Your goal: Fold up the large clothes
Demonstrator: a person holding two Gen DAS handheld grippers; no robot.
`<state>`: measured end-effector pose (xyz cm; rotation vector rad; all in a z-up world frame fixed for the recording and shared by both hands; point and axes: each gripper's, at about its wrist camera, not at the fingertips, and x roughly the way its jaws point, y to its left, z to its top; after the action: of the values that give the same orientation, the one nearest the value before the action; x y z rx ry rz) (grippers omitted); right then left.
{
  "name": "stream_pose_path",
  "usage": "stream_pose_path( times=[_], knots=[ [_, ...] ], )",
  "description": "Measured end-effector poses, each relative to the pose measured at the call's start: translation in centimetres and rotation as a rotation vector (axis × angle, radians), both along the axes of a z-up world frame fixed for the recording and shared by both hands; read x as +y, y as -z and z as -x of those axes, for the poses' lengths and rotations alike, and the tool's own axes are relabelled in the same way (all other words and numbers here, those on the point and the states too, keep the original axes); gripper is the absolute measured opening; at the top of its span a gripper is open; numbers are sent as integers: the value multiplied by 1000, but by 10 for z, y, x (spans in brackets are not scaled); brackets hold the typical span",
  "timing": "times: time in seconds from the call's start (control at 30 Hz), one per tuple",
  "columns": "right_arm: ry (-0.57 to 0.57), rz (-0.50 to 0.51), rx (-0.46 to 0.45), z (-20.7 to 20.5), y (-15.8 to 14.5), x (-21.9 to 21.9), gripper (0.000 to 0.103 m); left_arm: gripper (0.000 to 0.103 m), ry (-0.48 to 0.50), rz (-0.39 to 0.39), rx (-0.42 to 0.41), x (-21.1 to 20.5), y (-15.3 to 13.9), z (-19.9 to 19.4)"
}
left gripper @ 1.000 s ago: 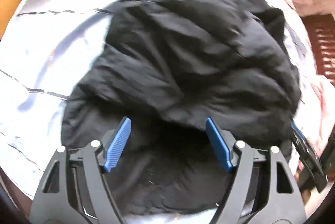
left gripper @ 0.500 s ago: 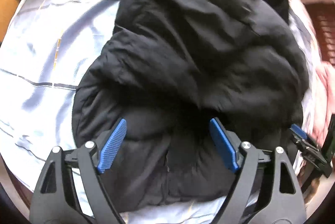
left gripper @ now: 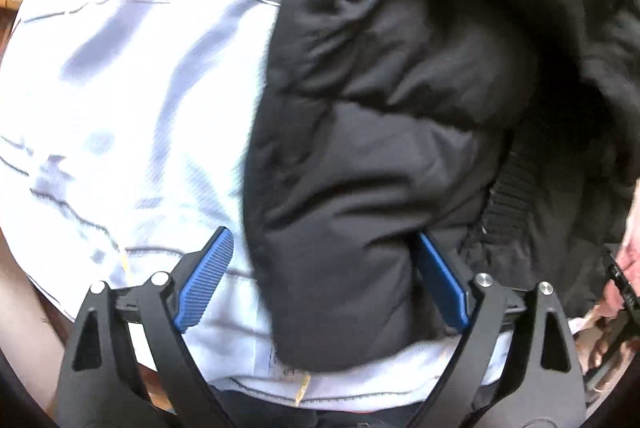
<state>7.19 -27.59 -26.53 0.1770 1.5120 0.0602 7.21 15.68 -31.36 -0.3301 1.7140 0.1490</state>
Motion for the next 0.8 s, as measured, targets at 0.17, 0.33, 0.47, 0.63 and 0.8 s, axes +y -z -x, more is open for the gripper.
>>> stream_pose_path(
  times=[0.17, 0.33, 0.47, 0.63, 0.8],
  knots=[
    [100, 68, 25, 34, 0, -60, 102, 97, 8, 158, 41, 1, 9, 20],
    [234, -249, 243, 50, 52, -82, 102, 83, -28, 318, 117, -9, 40, 31],
    [341, -422, 218, 54, 56, -73, 46, 26, -52, 406, 68, -15, 35, 45],
    [340, -434, 57, 60, 8, -64, 16, 19, 8, 412, -89, -36, 9, 49],
    [369, -499, -61, 73, -31, -68, 12, 18, 59, 344, -181, -40, -14, 70]
  ],
)
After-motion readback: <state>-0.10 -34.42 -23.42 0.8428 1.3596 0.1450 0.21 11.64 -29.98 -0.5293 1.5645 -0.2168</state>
